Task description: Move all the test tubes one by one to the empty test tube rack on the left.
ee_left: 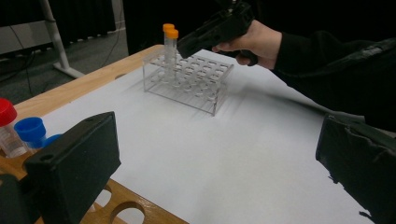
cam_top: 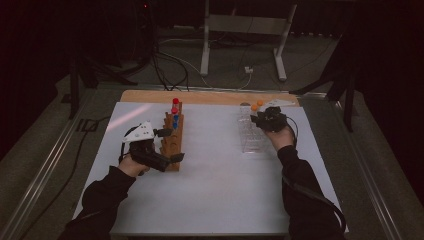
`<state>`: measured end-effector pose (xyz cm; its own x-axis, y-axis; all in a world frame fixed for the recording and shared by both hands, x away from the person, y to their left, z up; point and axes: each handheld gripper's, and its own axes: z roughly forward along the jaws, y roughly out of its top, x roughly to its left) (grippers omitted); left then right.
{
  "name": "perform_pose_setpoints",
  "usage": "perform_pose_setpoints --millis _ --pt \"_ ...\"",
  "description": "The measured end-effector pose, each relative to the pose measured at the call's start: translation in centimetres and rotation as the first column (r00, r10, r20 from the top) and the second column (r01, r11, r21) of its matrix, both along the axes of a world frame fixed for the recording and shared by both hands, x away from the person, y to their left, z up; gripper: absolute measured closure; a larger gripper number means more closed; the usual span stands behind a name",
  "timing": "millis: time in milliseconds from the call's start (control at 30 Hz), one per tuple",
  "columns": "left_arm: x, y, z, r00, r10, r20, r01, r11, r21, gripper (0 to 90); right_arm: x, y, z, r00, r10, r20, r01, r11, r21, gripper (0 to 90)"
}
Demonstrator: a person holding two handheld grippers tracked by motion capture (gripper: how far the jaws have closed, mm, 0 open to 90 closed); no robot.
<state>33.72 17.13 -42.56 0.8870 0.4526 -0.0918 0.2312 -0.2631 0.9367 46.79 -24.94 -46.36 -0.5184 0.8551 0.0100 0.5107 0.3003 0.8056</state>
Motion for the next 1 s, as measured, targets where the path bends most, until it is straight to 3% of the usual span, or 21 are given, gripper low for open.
perform_pose_setpoints --millis 533,1000 --pt "0.1 0.1 -0.3 0.9999 0.003 -0.010 -0.003 1.0000 0.000 0.6 1.4 0.9 0.0 0.9998 0.003 -0.018 -0.004 0.9992 -0.039 74.9" --pt "0.0 0.0 -0.2 1.0000 0.002 0.001 -0.002 1.0000 0.001 0.6 0.4 1.0 2.8 0.9980 0.016 0.061 -0.013 0.9986 -0.052 75.1"
